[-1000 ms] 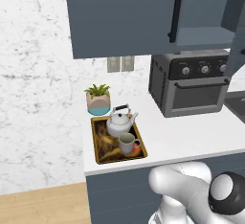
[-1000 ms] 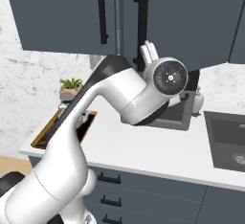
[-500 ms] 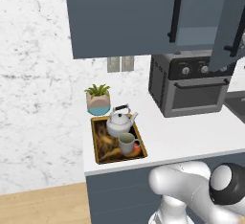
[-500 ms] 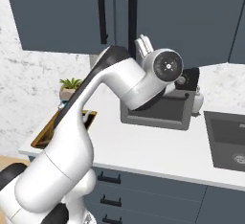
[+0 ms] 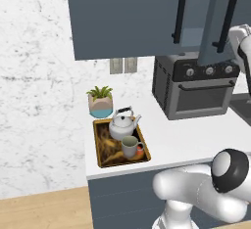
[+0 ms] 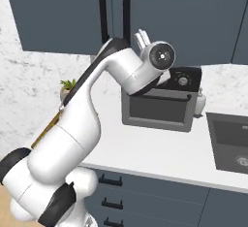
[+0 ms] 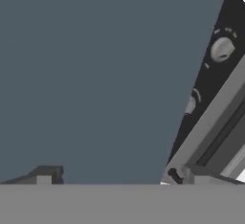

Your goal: Pick the kettle from the counter and place it on the tray. Then pick the mug from the cabinet and place it on the tray. Then close the cabinet doors.

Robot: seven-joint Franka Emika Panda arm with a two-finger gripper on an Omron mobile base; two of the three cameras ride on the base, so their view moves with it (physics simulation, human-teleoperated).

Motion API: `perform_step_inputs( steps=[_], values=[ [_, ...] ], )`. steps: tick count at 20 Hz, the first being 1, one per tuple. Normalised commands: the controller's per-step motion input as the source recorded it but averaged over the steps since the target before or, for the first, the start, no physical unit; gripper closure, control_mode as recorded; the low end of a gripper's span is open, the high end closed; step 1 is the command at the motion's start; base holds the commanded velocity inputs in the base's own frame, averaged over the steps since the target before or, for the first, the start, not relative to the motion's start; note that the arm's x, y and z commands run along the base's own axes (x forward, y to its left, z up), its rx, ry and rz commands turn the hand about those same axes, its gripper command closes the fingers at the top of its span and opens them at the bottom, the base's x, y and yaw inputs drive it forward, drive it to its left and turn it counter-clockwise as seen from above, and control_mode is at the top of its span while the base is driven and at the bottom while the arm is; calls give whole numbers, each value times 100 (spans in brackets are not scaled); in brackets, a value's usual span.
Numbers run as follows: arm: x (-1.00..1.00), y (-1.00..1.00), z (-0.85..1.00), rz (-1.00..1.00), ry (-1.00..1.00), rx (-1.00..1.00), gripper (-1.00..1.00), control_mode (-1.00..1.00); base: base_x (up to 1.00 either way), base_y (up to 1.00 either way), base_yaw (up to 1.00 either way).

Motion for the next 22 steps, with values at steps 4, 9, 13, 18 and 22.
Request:
perform_step_inputs(
  steps=[4, 9, 13, 18, 22],
  values=[
    [85, 15, -32, 0, 2, 0, -100, -100, 0, 0, 0],
    [80, 13, -22, 0, 0, 0, -100, -100, 0, 0, 0],
    [48, 2, -22, -1, 0, 0, -100, -100, 0, 0, 0],
    [50, 0, -26, -8, 0, 0, -100, -100, 0, 0, 0],
    [53, 0, -27, -12, 0, 0, -100, -100, 0, 0, 0]
  ],
)
